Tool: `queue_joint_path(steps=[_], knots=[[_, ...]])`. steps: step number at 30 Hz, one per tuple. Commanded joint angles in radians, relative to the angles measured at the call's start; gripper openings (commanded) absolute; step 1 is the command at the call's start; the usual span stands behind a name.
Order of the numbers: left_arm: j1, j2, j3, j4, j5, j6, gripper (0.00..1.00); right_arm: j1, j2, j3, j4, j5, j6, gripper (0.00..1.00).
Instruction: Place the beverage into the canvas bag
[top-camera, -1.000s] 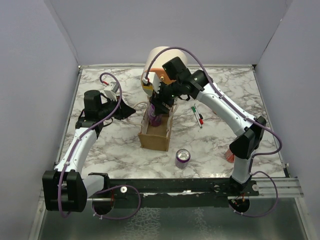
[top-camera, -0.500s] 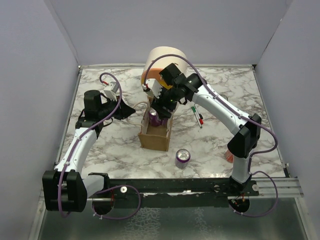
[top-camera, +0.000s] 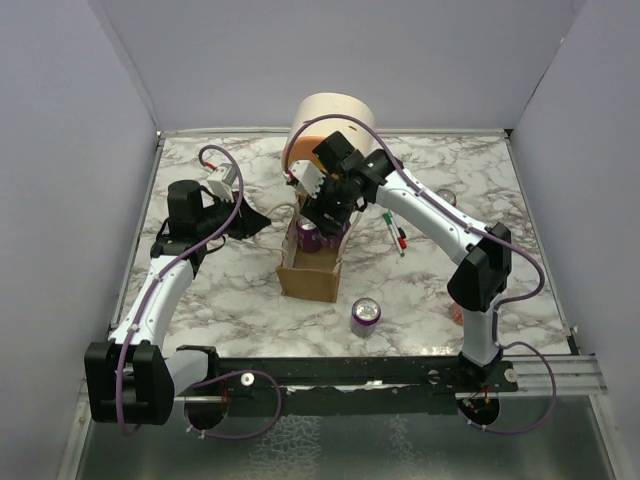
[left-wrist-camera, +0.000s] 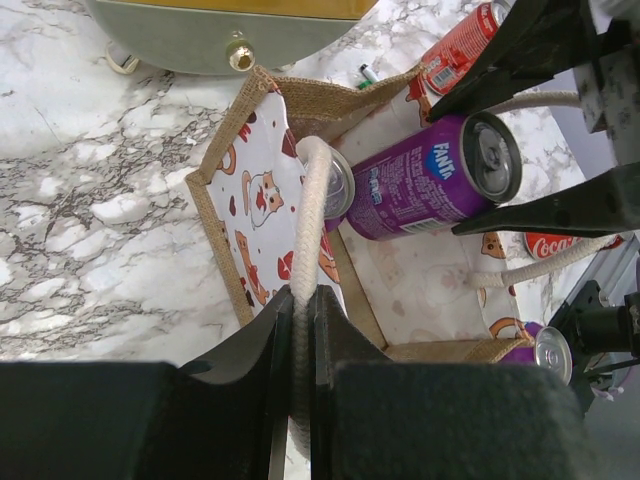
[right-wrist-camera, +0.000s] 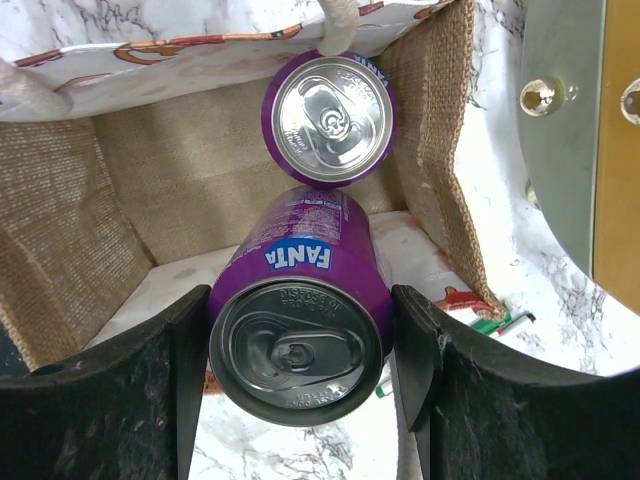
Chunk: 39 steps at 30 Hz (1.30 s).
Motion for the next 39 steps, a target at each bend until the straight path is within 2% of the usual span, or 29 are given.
queue_joint_path(steps=[1,11,26,39], knots=[[-0.005,-0.022,-0.016,0.017,-0.014,0.001,0.0,0.007,0.022,0.014,0.078,0.035,0.001,0.01],[-0.005,-0.017,-0.03,0.029,-0.004,0.012,0.0,-0.001,0.046,-0.028,0.148,0.029,-0.005,0.01],[-0.005,-0.006,-0.03,0.034,0.015,0.026,0.0,-0.071,0.05,-0.077,0.244,-0.085,-0.005,0.01],[-0.007,0.003,-0.027,0.04,0.032,0.018,0.0,-0.093,0.064,-0.118,0.28,-0.167,0.007,0.06]])
